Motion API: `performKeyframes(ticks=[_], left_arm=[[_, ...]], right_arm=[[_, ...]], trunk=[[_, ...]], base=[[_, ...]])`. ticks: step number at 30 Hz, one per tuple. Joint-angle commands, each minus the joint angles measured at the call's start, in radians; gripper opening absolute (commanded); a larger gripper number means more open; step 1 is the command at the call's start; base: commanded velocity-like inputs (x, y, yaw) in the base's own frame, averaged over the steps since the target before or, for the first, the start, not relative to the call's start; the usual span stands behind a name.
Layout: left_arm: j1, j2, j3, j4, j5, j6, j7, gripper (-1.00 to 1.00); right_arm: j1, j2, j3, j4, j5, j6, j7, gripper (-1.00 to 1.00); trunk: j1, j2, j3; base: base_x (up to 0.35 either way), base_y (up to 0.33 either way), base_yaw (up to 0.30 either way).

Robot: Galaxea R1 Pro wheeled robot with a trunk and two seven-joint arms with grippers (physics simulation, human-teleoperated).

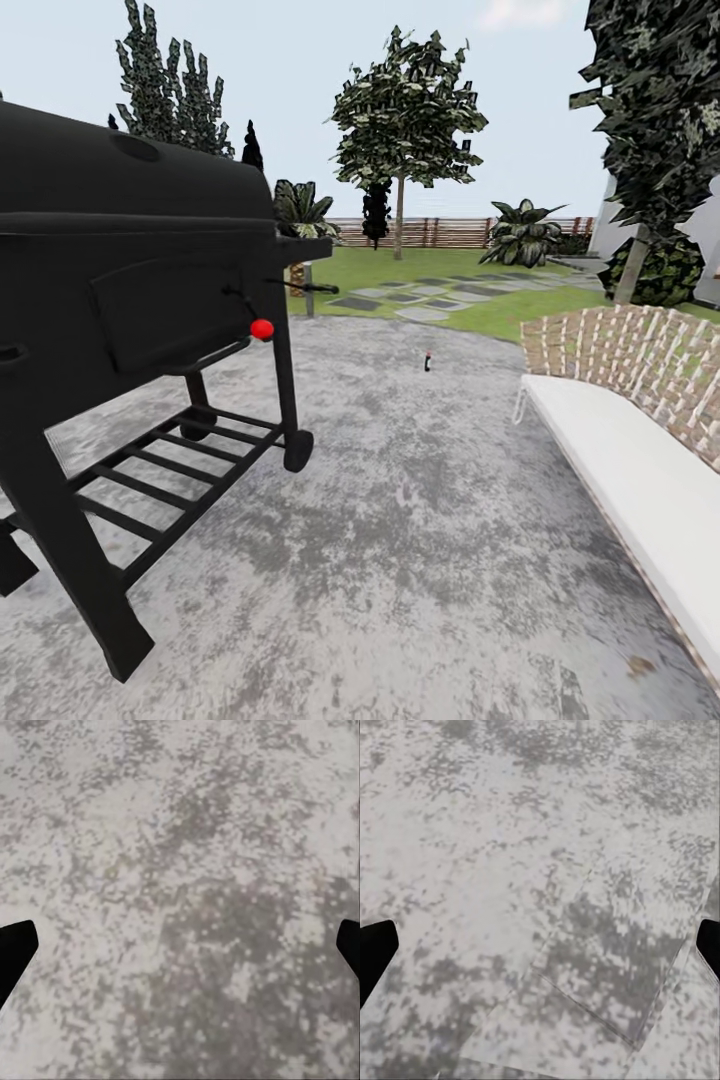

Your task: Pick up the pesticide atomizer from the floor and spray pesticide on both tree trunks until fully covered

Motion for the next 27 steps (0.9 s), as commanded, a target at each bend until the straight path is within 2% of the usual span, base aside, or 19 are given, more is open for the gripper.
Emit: performKeyframes(ticks=[1,21,27], left_arm=[[0.000,0.000,0.001,0.001,0.000,-0.003,0.000,1.00],[-0.001,0.000,0.001,0.001,0.000,-0.003,0.000,1.00],[-0.001,0.000,0.001,0.001,0.000,-0.003,0.000,1.00]], right_arm=[[-0.001,0.000,0.000,0.001,0.001,-0.003,0.000,1.00],[-0.001,0.000,0.000,0.001,0.001,-0.002,0.002,1.00],[-0.001,0.000,0.000,0.001,0.001,-0.002,0.003,1.00]], trunk=[[0.000,0.000,-0.001],[0.000,0.000,-0.001],[0.000,0.000,0.003]], base=[[0.333,0.000,0.000],[0.333,0.000,-0.001],[0.333,0.000,-0.141]])
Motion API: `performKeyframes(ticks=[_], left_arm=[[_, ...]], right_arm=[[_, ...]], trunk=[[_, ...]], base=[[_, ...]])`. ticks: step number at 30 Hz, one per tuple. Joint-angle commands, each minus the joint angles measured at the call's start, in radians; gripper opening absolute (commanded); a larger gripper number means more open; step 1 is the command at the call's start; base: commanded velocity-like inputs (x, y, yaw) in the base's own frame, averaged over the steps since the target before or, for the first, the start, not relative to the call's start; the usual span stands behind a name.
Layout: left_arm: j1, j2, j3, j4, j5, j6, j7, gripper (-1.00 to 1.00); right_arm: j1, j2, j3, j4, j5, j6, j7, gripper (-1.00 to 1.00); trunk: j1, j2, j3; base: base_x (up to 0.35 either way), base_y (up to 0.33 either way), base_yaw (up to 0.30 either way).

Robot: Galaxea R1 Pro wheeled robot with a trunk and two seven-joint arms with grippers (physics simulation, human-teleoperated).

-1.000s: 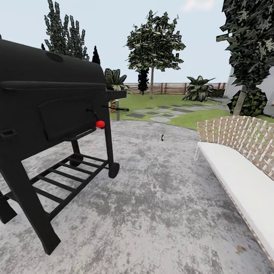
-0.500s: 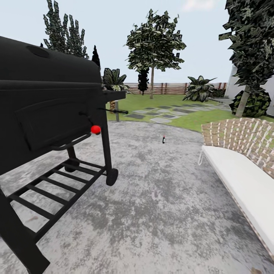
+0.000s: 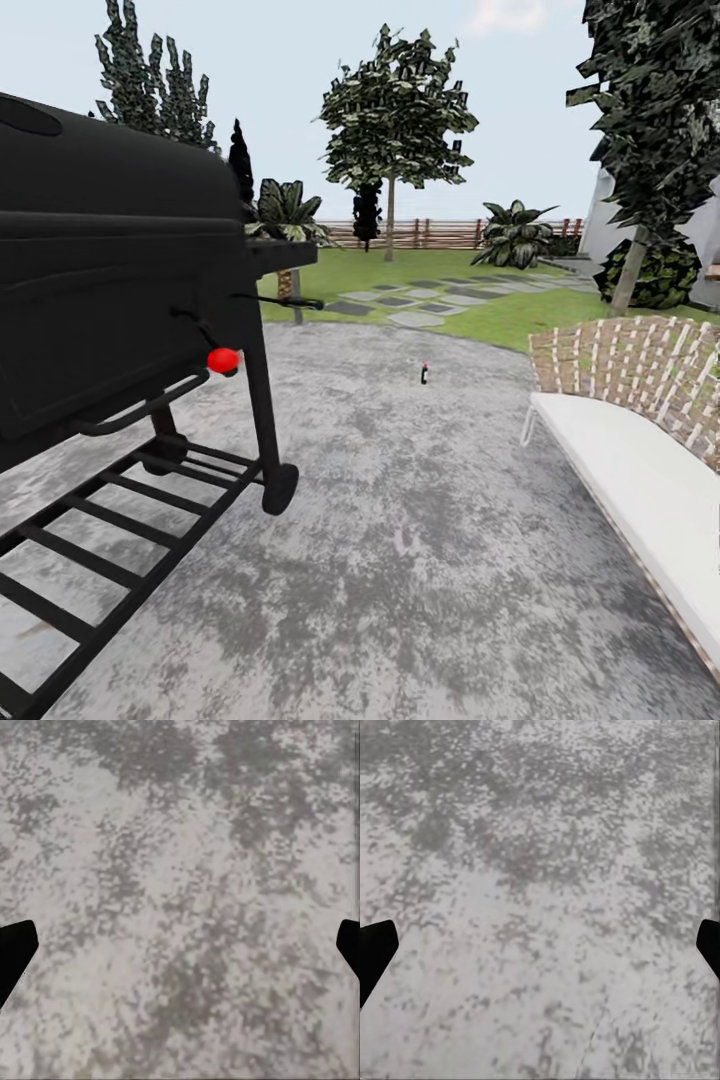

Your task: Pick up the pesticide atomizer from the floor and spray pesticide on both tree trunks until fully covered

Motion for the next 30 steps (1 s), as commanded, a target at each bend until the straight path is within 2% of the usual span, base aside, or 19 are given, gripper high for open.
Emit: performKeyframes(ticks=[1,10,30], left_arm=[[0.000,0.000,0.001,0.001,0.000,-0.003,0.000,1.00],[0.000,0.000,0.001,0.001,0.000,-0.003,0.000,1.00],[-0.001,0.000,0.001,0.001,0.000,-0.003,0.000,1.00]], right_arm=[[-0.001,0.000,0.000,0.001,0.001,-0.003,0.000,1.00],[-0.001,0.000,0.001,0.001,0.001,-0.003,0.000,1.00],[-0.001,0.000,0.000,0.000,0.000,-0.003,0.000,1.00]], trunk=[[0.000,0.000,0.000],[0.000,0.000,0.006],[0.000,0.000,0.006]], base=[[0.333,0.000,-0.201],[0.334,0.052,-0.171],[0.334,0.107,-0.005]])
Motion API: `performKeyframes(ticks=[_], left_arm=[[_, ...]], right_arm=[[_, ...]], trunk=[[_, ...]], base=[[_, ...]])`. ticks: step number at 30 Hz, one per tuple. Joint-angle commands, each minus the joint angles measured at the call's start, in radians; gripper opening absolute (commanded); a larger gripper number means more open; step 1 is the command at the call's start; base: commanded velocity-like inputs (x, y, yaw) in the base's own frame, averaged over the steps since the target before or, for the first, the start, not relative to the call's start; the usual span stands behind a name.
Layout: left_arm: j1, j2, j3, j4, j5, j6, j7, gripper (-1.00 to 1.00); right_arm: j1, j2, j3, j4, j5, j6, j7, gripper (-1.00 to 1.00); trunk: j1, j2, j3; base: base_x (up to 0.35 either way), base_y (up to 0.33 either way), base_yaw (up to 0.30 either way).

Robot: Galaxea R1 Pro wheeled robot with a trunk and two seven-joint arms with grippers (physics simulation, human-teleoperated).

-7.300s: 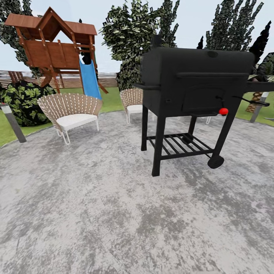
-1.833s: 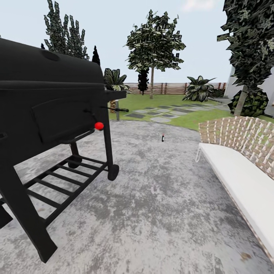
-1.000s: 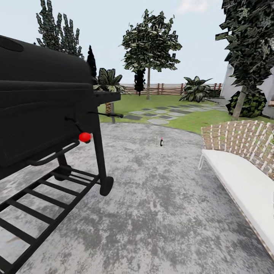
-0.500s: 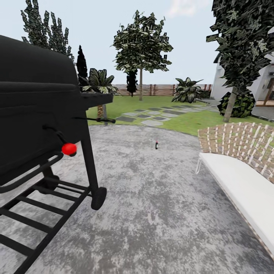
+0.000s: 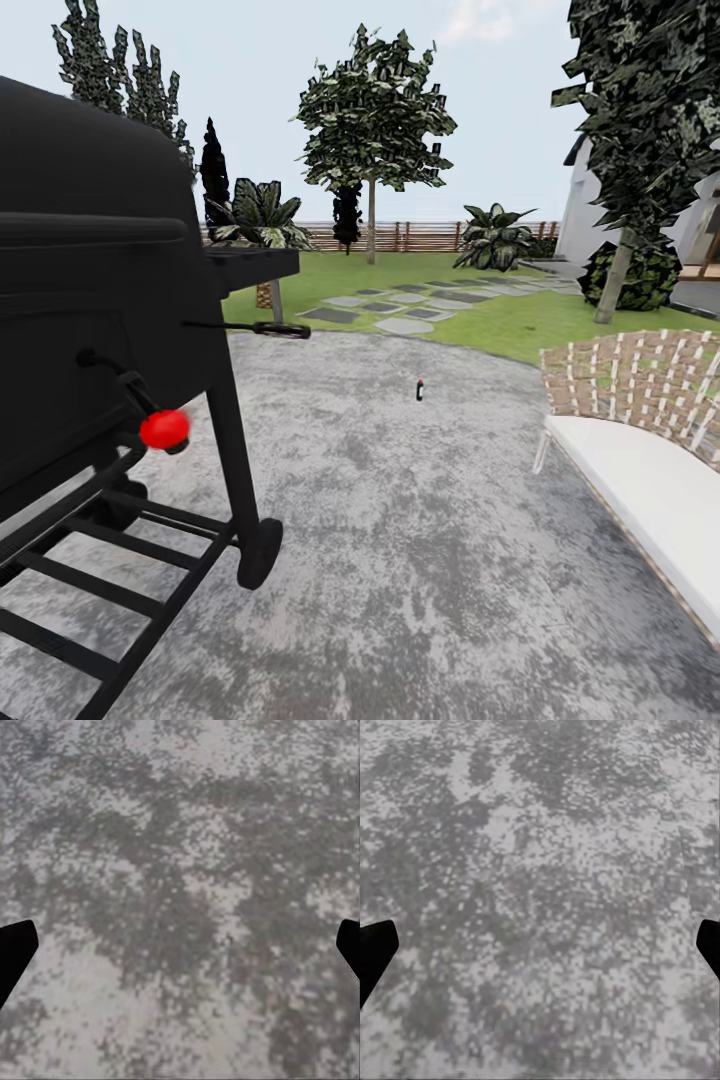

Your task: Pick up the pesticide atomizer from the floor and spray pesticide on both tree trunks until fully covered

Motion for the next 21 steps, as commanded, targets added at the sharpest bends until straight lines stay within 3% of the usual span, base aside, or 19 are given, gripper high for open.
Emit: performKeyframes(ticks=[1,13,21], left_arm=[[-0.001,0.000,0.001,0.001,0.000,-0.003,0.000,1.00],[0.000,0.000,0.001,0.001,0.000,-0.003,0.000,1.00],[0.000,0.000,0.001,0.001,0.000,-0.003,0.000,1.00]], right_arm=[[0.000,0.000,0.000,0.001,0.000,-0.003,0.000,1.00],[0.000,0.000,0.000,0.001,0.000,-0.003,0.001,1.00],[0.000,0.000,0.000,0.001,0.000,-0.003,0.001,1.00]], trunk=[[0.000,0.000,-0.001],[0.000,0.000,0.000],[0.000,0.000,0.006]], base=[[0.328,0.073,0.000],[0.182,0.016,-0.009],[0.137,0.000,-0.180]])
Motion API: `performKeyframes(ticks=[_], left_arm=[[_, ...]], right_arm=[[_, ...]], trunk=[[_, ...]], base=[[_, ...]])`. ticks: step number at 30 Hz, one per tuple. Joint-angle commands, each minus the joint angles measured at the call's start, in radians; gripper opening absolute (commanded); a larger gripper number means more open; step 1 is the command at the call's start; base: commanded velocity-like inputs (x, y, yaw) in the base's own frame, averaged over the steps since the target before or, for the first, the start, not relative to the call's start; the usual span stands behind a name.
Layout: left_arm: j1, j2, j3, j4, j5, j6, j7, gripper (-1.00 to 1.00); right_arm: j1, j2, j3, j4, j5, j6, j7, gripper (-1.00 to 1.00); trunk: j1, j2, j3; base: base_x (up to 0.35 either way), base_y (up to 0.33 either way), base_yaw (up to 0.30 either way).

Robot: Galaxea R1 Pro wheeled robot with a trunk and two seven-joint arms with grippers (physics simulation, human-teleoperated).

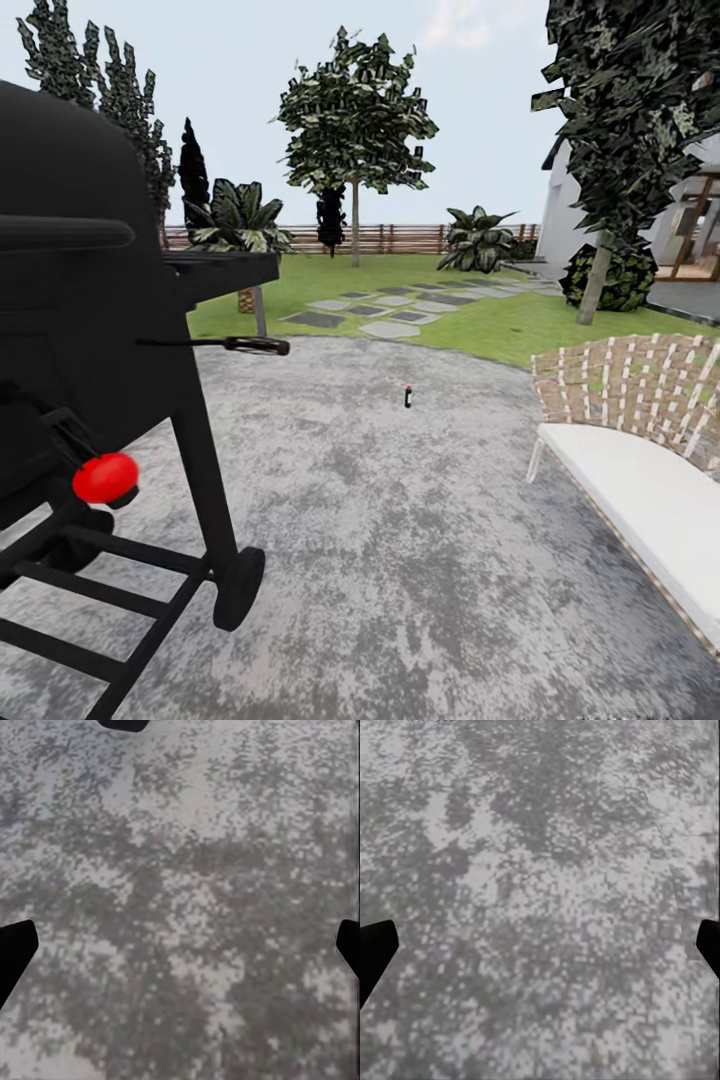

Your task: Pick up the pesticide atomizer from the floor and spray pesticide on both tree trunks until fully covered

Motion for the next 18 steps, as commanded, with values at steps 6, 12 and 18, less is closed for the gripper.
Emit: performKeyframes(ticks=[6,12,18], left_arm=[[0.000,0.000,0.002,0.000,0.000,-0.003,0.000,1.00],[-0.001,0.000,0.002,0.000,0.000,-0.003,0.000,1.00],[-0.009,0.009,0.006,-0.004,0.004,-0.002,0.003,1.00]], right_arm=[[-0.001,0.000,0.000,0.001,0.001,-0.003,0.000,1.00],[-0.001,0.000,0.000,0.001,0.001,-0.003,0.001,1.00],[-0.001,0.000,0.000,0.001,0.001,-0.003,-0.001,1.00]], trunk=[[0.000,0.000,0.005],[0.000,0.000,0.010],[0.000,0.000,0.016]], base=[[0.006,0.000,-0.207],[0.000,0.000,-0.207],[0.000,0.000,-0.207]])
